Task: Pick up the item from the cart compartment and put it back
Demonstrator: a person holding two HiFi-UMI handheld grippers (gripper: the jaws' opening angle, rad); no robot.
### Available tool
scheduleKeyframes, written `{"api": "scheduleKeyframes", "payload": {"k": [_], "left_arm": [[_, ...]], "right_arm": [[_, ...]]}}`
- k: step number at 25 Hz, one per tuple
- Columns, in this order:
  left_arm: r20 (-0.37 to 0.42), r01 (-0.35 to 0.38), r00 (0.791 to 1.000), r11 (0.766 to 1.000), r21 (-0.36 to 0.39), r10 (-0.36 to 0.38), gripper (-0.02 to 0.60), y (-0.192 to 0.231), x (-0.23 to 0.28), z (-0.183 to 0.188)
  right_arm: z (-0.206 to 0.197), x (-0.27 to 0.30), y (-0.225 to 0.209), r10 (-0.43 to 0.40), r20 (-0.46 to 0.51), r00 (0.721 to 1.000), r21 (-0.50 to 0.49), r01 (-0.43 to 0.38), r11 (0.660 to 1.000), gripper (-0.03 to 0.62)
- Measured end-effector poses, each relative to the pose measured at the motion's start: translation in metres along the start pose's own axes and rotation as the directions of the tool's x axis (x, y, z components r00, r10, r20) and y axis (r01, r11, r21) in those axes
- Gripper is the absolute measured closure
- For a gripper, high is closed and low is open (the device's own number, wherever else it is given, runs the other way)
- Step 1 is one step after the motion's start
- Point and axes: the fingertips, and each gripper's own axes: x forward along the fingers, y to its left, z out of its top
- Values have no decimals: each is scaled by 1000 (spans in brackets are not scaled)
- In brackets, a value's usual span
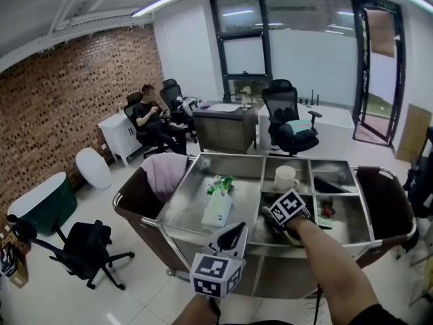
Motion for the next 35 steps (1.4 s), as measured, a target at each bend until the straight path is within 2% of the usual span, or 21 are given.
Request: {"api": "scheduleKeyframes", "payload": {"k": [8,13,18,20,24,28,35], "left_arm": [[3,-10,1000,1000,-8,10,581,6,1,-1],[-1,-11,1000,1000,-11,11,581,8,2,-3],[8,1,1000,1000,-2,-1,581,5,5,5],[12,9,1000,1000,9,-9,581,2,4,8],[8,22,1000,1000,22,-22,581,1,5,9],[16,25,1000,1000,17,-25,581,0,7,10],[28,37,999,999,13,-37,581,-2,10,13]], "right_arm": [[1,-1,-2,-4,14,1000,15,4,1000,414],[25,-29,-13,24,188,982,128,-48,991,421],[52,-60,-8,12,312,950,128,-55,990,421],[62,-77,-2,7,379,926,121,-57,991,421],[80,-118,17,-4,524,852,111,-63,992,421],[82,-149,26,-32,601,799,101,-36,994,421],[90,-225,44,-40,740,672,75,-24,997,421]]}}
